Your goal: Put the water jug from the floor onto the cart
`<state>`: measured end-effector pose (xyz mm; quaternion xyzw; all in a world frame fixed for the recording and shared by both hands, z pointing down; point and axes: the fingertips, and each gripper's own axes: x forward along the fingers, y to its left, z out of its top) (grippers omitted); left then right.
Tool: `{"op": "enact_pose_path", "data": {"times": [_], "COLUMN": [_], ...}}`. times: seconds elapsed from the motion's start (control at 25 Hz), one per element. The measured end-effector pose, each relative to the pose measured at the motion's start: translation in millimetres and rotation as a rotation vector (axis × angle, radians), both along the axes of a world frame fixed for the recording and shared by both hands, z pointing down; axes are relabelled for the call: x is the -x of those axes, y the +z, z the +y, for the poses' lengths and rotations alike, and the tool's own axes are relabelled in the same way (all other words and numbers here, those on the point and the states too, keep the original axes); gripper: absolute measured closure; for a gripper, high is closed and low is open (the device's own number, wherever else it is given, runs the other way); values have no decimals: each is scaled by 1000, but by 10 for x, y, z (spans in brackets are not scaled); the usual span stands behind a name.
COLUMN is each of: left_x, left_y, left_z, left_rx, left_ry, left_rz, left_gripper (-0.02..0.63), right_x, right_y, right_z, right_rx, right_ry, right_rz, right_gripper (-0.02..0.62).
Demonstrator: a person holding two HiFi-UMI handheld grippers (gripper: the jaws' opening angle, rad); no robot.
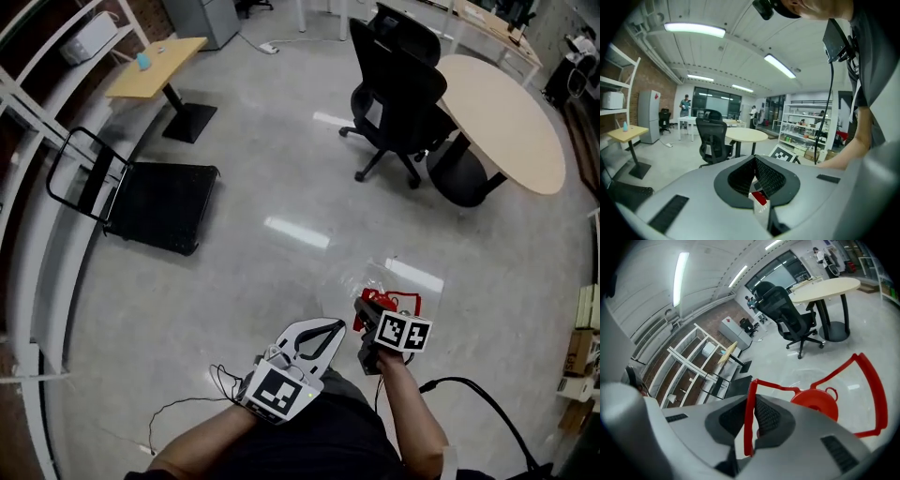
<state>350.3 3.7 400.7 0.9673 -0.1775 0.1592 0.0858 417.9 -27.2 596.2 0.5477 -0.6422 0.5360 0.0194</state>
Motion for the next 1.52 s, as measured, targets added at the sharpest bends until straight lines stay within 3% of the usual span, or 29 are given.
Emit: {"op": "enact_pose_path", "data": {"times": [0.2,0.4,0.6,0.8,1.28,1.52], "left_x": [628,1311,2323,3406,5640,6528], "left_y": [-261,-390,-518,-636,-568,-373], "left_z": [-285,-537,-943,-1439,-2481,-3410], "left_rx": [-42,-71,-131,-182,-177,-174], "left_ry": [-136,-169,-175,-243,-592,-691], "left_rz": [44,79,113,115,93,52], "left_gripper": [601,601,601,601,601,601], "right_x": [621,1435,2484,3570,6077,7170], "right_y": [-240,-367,-441,-525,-546,-339], "right_z": [-391,-784,-1306,-1928,-3301,-4151], "right_rx": [-32,-58,-66,-87,-118,-106], "right_ry": [-110,-194,-240,-298,-580,-689], "right_rz": [16,48,90,111,58,10], "right_gripper": [558,558,558,558,558,558]}}
